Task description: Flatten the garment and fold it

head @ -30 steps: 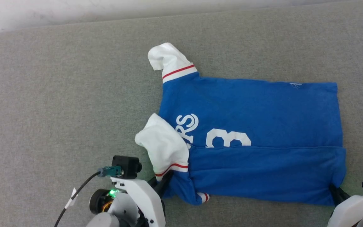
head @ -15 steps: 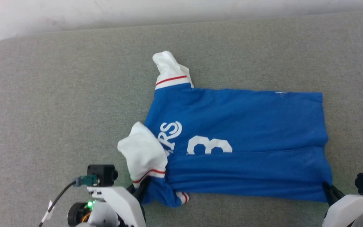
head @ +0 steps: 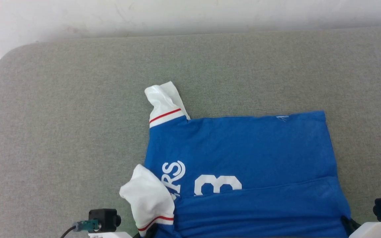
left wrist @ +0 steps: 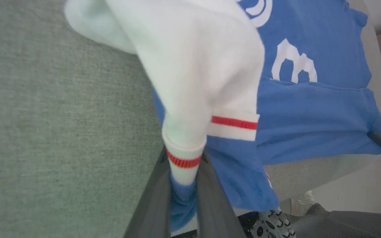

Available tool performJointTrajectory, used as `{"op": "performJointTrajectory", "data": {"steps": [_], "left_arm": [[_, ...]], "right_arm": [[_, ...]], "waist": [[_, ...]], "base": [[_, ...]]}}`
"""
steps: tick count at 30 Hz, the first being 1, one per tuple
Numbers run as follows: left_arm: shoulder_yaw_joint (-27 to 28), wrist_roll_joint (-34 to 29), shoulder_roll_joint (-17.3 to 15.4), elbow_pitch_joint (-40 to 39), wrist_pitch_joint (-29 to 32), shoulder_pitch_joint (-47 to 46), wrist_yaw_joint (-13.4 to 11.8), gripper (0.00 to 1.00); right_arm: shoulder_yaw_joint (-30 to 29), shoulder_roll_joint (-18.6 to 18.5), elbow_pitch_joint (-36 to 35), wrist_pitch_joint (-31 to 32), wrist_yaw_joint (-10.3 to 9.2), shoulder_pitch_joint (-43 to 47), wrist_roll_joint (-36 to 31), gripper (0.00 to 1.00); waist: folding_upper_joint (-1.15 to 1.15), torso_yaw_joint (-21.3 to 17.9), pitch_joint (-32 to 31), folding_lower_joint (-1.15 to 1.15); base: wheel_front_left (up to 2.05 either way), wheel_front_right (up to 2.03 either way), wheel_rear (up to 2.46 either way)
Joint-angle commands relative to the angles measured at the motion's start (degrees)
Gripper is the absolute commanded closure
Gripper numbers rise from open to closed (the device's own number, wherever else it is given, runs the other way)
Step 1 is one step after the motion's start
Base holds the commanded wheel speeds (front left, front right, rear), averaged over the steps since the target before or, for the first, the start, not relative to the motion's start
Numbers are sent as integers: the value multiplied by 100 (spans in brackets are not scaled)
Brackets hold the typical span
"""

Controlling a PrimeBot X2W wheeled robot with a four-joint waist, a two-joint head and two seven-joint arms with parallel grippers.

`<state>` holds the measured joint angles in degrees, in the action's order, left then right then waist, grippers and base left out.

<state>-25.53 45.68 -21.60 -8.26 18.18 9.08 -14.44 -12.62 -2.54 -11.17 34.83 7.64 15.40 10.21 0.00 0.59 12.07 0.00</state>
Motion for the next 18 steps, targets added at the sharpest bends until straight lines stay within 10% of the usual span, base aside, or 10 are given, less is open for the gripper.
{"op": "performJointTrajectory", "data": {"steps": [1, 11, 12, 13, 14, 16, 18], "left_arm": [[42, 17, -90, 1, 25, 49, -79, 100], [48, 43, 25, 77, -90, -23, -81, 98], [55, 47, 55, 102, -130, -52, -69, 78], [61, 58, 86, 116, -159, -76, -58, 64], [67, 79, 117, 122, -183, -94, -45, 53], [80, 115, 161, 112, -215, -113, -30, 12], [119, 158, 189, 105, -269, -109, -12, 0]], "right_arm": [[-74, -33, -67, 44, -15, 41, -15, 100], [-74, -33, -103, 152, -15, 55, -71, 100], [-75, -33, -82, 118, -15, 40, -63, 89], [-64, -33, -73, 58, -15, 19, -61, 33], [-74, -33, -58, -20, -15, -12, -29, 0], [-86, -33, -5, -135, -15, -51, 30, 0], [-51, -33, 19, -239, -15, -76, 78, 0]], "waist": [[0, 2, -11, 0], [0, -54, -54, 0], [0, -56, -59, 0], [0, -57, -64, 0], [0, -59, -73, 0], [0, -64, -93, 0], [0, -65, -115, 0]], "base": [[0, 0, 0], [0, 0, 0], [0, 0, 0], [0, 0, 0], [0, 0, 0], [0, 0, 0], [0, 0, 0]]}}
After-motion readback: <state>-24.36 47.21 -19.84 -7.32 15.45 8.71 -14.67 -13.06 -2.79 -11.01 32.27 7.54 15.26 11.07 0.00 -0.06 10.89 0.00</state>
